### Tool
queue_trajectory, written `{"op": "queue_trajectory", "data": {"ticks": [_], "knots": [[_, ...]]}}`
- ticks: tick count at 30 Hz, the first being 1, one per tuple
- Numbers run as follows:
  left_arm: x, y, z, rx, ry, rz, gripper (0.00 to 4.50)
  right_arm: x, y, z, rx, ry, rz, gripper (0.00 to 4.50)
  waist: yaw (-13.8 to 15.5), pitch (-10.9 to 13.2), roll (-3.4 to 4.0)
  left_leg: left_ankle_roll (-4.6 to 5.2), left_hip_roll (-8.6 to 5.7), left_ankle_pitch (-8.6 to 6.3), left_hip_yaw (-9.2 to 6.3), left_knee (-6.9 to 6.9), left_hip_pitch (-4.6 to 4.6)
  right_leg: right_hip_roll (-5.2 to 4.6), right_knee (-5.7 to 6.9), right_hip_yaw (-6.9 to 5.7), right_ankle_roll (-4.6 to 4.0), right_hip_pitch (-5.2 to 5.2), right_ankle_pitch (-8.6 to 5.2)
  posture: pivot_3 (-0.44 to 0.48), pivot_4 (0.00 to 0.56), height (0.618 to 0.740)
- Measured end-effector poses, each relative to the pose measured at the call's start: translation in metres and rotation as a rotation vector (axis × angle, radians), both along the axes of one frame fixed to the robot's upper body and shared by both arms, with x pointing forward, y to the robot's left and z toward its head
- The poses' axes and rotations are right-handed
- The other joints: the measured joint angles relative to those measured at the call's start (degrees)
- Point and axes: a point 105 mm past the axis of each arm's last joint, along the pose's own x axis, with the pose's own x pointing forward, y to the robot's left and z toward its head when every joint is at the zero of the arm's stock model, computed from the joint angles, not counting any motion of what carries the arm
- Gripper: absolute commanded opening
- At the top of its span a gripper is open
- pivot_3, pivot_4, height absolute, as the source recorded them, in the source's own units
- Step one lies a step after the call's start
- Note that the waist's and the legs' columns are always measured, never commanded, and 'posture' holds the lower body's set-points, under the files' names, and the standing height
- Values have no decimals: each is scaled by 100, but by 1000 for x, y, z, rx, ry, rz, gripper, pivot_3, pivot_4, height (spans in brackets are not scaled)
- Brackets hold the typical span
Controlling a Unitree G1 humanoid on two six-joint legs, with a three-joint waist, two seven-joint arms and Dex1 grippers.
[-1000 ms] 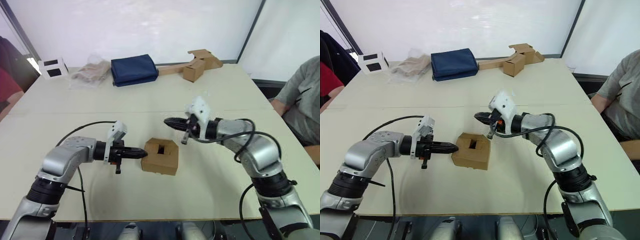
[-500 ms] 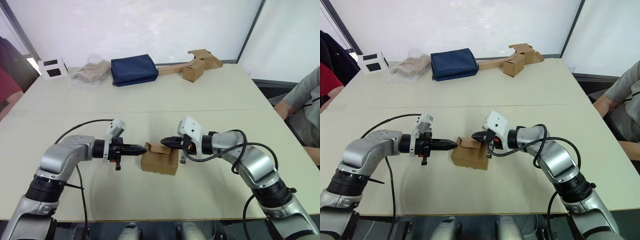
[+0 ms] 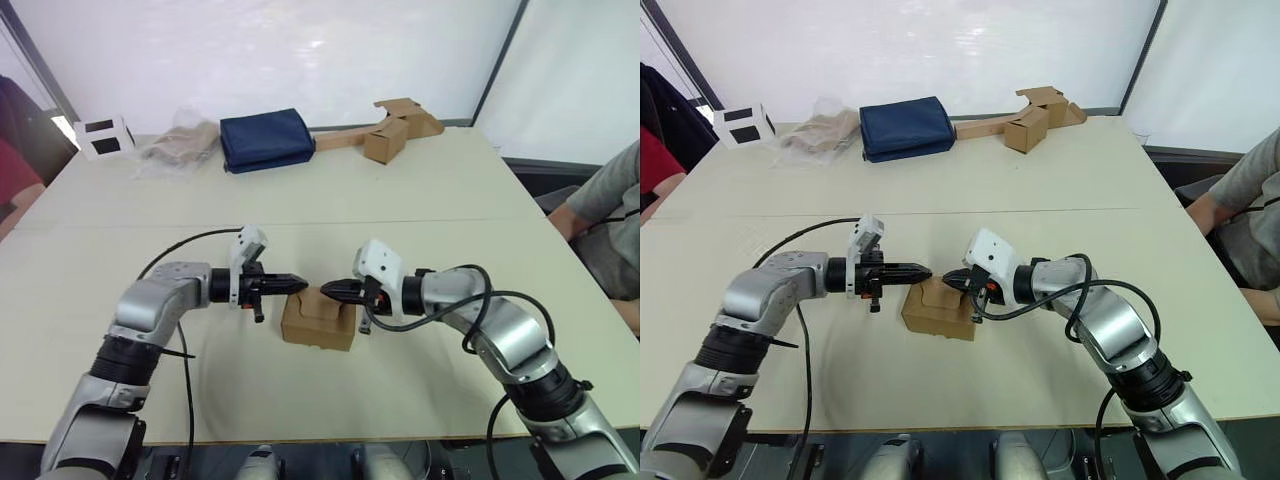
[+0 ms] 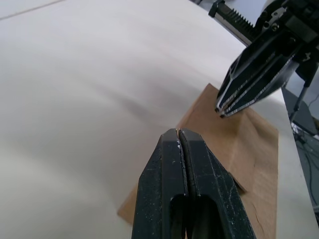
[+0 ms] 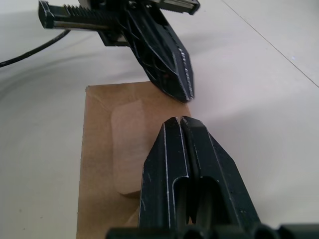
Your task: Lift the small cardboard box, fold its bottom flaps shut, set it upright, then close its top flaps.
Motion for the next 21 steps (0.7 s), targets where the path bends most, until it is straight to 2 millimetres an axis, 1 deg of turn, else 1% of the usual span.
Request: {"op": "queue_trajectory", "data": {"ticks": [3, 6, 8, 13, 18, 21], "knots": [[0, -1, 0, 1, -8, -4, 8, -6, -1, 4, 10, 5, 14, 0, 10, 0, 0, 0, 0, 0, 0, 0, 0, -1, 0, 0, 0, 2, 0, 0, 150, 740], [0, -1, 0, 0, -7, -5, 8, -23, 0, 10, 49, 48, 74, 0, 8, 0, 0, 0, 0, 0, -1, 0, 0, -1, -1, 0, 0, 3, 0, 0, 150, 740], [1, -1, -1, -2, -5, -4, 8, -31, 3, 9, 57, 71, 101, 0, 3, 0, 0, 0, 0, 0, -1, 0, 2, 0, 0, -1, 0, 4, 0, 0, 150, 740], [1, -1, -1, -7, -2, -4, 8, -35, 5, -11, -1, 112, 107, 0, 2, 0, 0, 0, -1, 0, -1, 1, 1, 0, -1, 0, 0, 3, 0, 0, 150, 740], [1, -2, 0, -13, 11, 2, 8, -35, 10, -15, 15, 123, 109, 0, 1, 0, 0, 0, 0, 0, -1, 1, 2, 0, -1, 0, 0, 3, 0, 0, 150, 740], [0, -2, 1, -9, 18, 11, 8, -31, 9, -21, -6, 122, 93, 0, 3, 0, 0, 0, 0, 0, -1, 1, 2, 0, -1, -1, 0, 3, 0, 0, 150, 740]]}}
